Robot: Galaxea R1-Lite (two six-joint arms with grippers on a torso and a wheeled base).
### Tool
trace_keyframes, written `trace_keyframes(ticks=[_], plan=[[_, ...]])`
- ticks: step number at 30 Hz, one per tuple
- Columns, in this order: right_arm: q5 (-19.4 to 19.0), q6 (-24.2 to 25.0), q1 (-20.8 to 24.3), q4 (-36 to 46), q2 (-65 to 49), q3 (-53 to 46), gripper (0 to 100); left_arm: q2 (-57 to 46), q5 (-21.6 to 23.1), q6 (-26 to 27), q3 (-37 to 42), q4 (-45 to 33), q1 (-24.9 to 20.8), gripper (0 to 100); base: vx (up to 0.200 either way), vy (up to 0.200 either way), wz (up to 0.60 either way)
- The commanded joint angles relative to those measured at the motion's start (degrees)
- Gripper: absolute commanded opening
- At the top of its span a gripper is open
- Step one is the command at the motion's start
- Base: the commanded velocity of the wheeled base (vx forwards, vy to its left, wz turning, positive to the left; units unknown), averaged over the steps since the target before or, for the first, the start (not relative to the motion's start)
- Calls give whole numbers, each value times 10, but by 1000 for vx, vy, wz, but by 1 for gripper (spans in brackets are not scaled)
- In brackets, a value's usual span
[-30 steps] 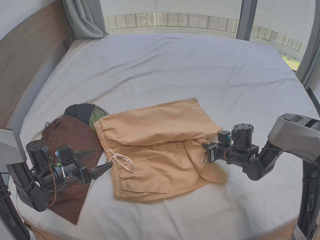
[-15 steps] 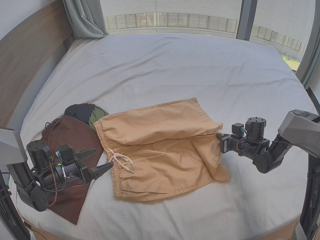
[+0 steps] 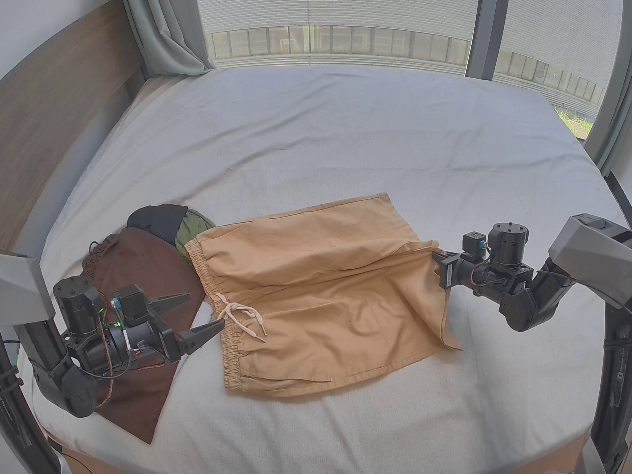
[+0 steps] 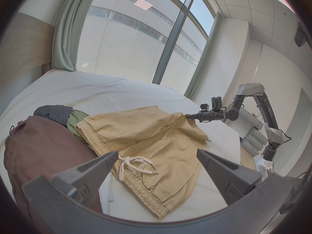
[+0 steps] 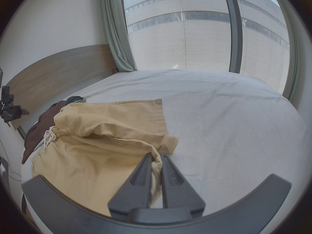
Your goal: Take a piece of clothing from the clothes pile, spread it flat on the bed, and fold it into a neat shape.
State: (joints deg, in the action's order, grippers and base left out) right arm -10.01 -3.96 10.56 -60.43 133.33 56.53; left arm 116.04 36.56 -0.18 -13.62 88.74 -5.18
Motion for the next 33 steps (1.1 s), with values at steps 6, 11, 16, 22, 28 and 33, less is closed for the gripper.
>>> trace_keyframes(ticks=[6,11,16,22,28,33], plan=[[-1,0,1,-4,18,7,0,2,0,0,-1,0,0,100,0,0,0],[-3,0,0,-4,17,10,0,1,0,0,-1,0,0,100,0,0,0],[-4,2,0,-16,7,10,100,1,0,0,-1,0,0,100,0,0,0],[-27,0,0,-17,-60,-69,100,1,0,0,-1,0,0,100,0,0,0],[-34,1,4,-18,-113,-135,100,1,0,0,-1,0,-4,100,0,0,0],[-74,9,6,-18,-189,-227,100,1,8,-1,1,0,-9,100,0,0,0]])
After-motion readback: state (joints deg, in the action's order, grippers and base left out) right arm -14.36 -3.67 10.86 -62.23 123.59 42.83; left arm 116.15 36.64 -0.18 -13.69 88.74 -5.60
